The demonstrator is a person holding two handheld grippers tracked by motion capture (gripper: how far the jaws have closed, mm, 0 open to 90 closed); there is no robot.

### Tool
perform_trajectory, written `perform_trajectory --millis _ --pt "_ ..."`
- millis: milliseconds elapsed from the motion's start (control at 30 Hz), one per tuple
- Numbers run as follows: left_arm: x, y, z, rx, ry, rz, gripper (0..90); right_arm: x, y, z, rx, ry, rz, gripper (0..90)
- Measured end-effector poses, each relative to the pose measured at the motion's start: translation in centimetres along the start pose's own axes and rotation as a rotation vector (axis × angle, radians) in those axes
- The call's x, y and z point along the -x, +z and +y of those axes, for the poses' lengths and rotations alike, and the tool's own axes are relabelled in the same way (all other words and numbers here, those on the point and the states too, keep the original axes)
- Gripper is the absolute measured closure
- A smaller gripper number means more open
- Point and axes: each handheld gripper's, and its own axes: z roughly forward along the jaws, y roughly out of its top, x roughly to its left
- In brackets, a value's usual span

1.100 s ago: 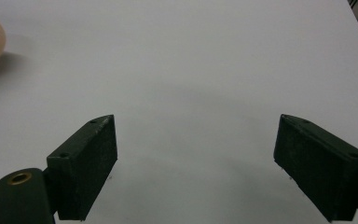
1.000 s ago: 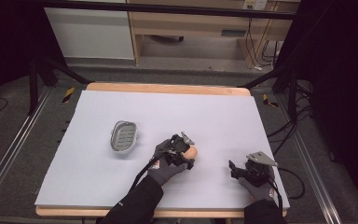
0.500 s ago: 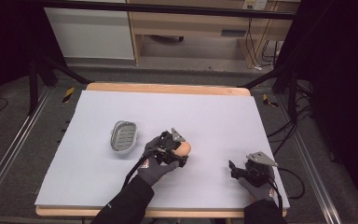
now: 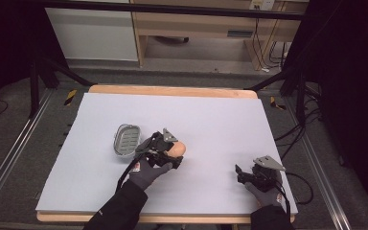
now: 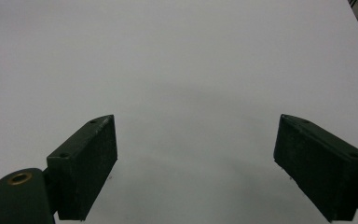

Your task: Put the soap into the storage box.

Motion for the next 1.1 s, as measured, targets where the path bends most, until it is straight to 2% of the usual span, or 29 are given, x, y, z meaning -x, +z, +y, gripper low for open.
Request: perform_trajectory --millis 233,833,867,933,1100 --pt "-1.3 -1.0 -0.6 0.008 -0.022 0.014 32.0 0.0 0.0 0.0 -0.001 0.004 -0.003 13.3" --pt "-4.6 -3.5 -1.9 0.014 -0.079 0.088 32.0 0.0 0.0 0.0 -0.004 0.002 -0.003 13.3" --pt "-4.7 -3.5 -1.9 0.024 -0.092 0.09 32.0 0.0 0.0 0.0 -0.004 0.002 -0.003 13.3" --pt "-5.1 -3.8 -2.0 0.016 -0.085 0.097 32.0 0.0 0.0 0.0 -0.004 0.001 -0.003 13.3" --pt "-6.0 -4.3 -2.2 0.025 -0.116 0.116 32.0 0.0 0.1 0.0 -0.005 0.0 -0.003 13.3"
